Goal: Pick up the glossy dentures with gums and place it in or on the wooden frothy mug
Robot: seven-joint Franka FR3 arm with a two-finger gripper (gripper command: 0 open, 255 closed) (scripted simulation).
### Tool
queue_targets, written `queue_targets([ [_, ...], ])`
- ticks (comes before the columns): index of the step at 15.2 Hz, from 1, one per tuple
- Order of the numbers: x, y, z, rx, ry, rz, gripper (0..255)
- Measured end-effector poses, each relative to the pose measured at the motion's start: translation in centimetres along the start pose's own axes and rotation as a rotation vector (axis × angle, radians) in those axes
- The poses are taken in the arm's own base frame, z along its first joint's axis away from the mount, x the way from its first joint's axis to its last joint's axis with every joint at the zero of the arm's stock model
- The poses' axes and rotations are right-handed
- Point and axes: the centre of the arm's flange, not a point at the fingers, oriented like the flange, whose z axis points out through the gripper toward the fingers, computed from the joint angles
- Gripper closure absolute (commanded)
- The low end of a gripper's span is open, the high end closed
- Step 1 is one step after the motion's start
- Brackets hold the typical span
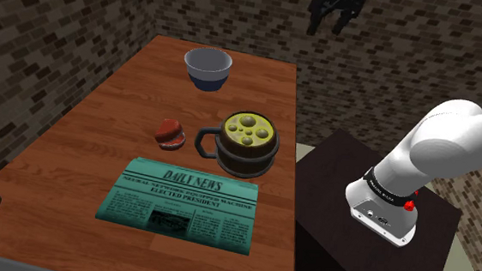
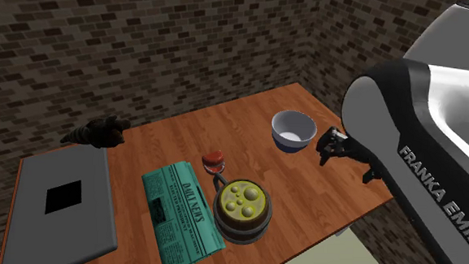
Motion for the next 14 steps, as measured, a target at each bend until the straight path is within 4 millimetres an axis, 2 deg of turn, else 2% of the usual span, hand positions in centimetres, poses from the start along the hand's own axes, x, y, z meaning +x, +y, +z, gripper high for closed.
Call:
queue_targets([
  [14,4.4,-13.8,11.5,-0.026,-0.041,0.036,0],
])
